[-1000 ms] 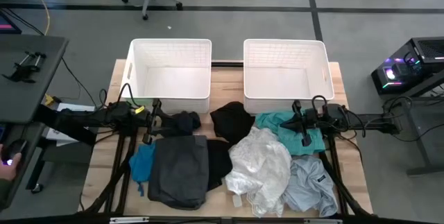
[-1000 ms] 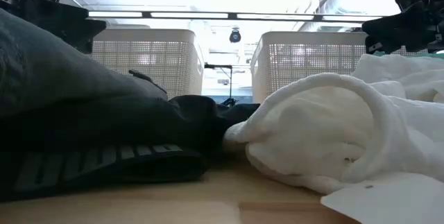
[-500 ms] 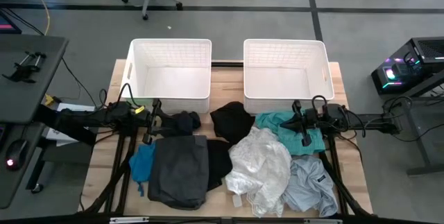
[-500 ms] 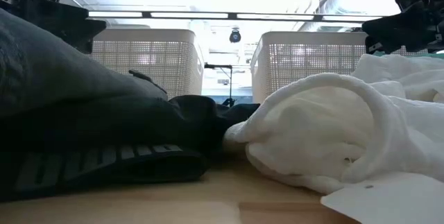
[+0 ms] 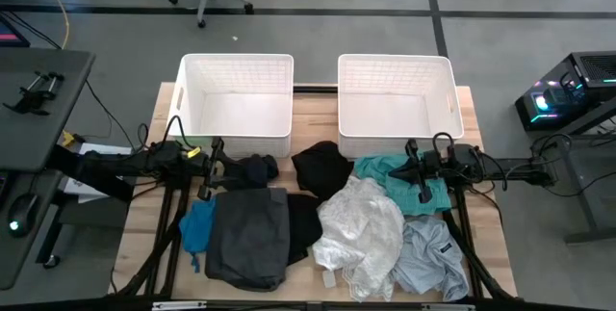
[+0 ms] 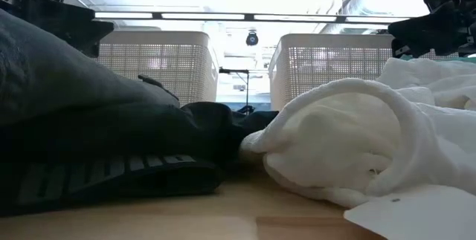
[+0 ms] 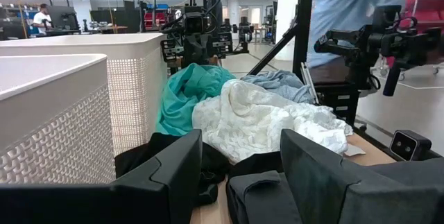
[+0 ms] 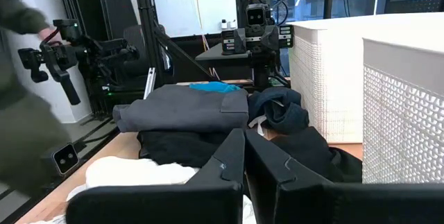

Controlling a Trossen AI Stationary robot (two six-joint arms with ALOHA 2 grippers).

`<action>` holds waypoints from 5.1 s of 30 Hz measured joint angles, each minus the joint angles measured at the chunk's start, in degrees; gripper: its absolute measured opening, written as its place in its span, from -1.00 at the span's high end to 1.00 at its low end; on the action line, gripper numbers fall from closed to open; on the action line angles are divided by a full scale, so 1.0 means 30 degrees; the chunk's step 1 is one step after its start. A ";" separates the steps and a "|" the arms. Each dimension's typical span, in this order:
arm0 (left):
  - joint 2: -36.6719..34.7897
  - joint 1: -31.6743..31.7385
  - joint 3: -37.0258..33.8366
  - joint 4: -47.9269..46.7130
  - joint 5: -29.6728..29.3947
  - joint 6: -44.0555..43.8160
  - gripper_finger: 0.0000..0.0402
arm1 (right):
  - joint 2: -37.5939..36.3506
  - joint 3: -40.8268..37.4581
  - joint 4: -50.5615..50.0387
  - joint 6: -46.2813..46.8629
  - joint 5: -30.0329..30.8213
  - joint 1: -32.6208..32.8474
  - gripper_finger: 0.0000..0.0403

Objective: Sort clothes

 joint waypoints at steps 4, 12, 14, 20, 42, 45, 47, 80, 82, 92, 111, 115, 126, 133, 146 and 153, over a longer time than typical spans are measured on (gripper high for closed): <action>0.0000 0.0007 0.0000 0.0000 0.0000 0.0000 0.07 | 0.0000 -0.0003 0.0000 -0.0003 -0.0004 0.0004 1.00; 0.0000 -0.0001 0.0000 0.0000 -0.0005 0.0003 0.07 | 0.0095 -0.0004 0.5162 0.9432 0.3097 0.0011 1.00; 0.0000 -0.0001 0.0000 -0.0033 -0.0374 0.0226 0.07 | 0.0236 -0.0005 0.6958 1.2593 0.4550 0.0004 1.00; 0.0015 -0.0001 0.0000 -0.0051 -0.0949 0.0492 0.07 | 0.2269 0.2181 0.8299 1.1448 0.4023 0.1027 1.00; 0.0015 -0.0001 0.0000 -0.0029 -0.1109 0.1019 0.07 | 2.1278 2.2869 -2.5820 2.1886 0.1560 0.3450 0.93; 0.0015 -0.0001 0.0000 -0.0029 -0.1109 0.1020 0.07 | 2.2173 2.2735 -2.7658 2.2459 0.0359 0.3457 0.73; 0.0015 -0.0001 0.0000 -0.0027 -0.1109 0.1018 0.07 | 2.2463 2.2308 -2.8240 2.2498 0.0267 0.3451 0.51; 0.0029 -0.0001 0.0000 -0.0002 -0.1036 -0.4546 0.07 | 2.3604 0.9169 -1.4950 2.4012 0.7060 0.3131 0.82; 0.0029 -0.0001 0.0000 -0.0012 -0.1029 -0.4554 0.07 | 2.3658 0.9726 -1.5460 2.4043 0.6728 0.3393 0.86; 0.0029 -0.0001 0.0000 0.0002 -0.0940 -0.4767 0.07 | 2.3686 1.7721 -2.2786 2.2894 0.5521 0.4386 0.86; 0.0036 0.0007 0.0007 0.0127 -0.0934 -0.8553 0.07 | 2.3576 3.5562 -2.6627 1.3782 1.6687 0.0491 0.86; 0.0036 0.0007 0.0007 0.0131 -0.0934 -0.8546 0.07 | 2.3574 3.5199 -2.6659 1.0289 1.5433 -0.3617 0.86; 0.0036 0.0007 0.0007 0.0131 -0.0934 -0.8561 0.07 | 2.5006 2.5563 -2.2002 0.3567 0.7645 -1.2008 0.83; 0.0033 0.0007 0.0007 0.0127 -0.0934 -0.8546 0.07 | 2.7924 2.1160 -1.8833 0.3282 0.5742 -1.3585 0.69; 0.0036 0.0007 0.0000 0.0124 -0.0934 -0.8546 0.07 | 2.8169 2.3895 -2.1572 0.3337 0.7101 -1.3644 -0.39; 0.0029 0.0014 -0.0022 0.1392 -0.1102 -1.2043 0.07 | 2.5582 2.7818 -2.2056 0.4627 0.6516 -1.3117 -0.39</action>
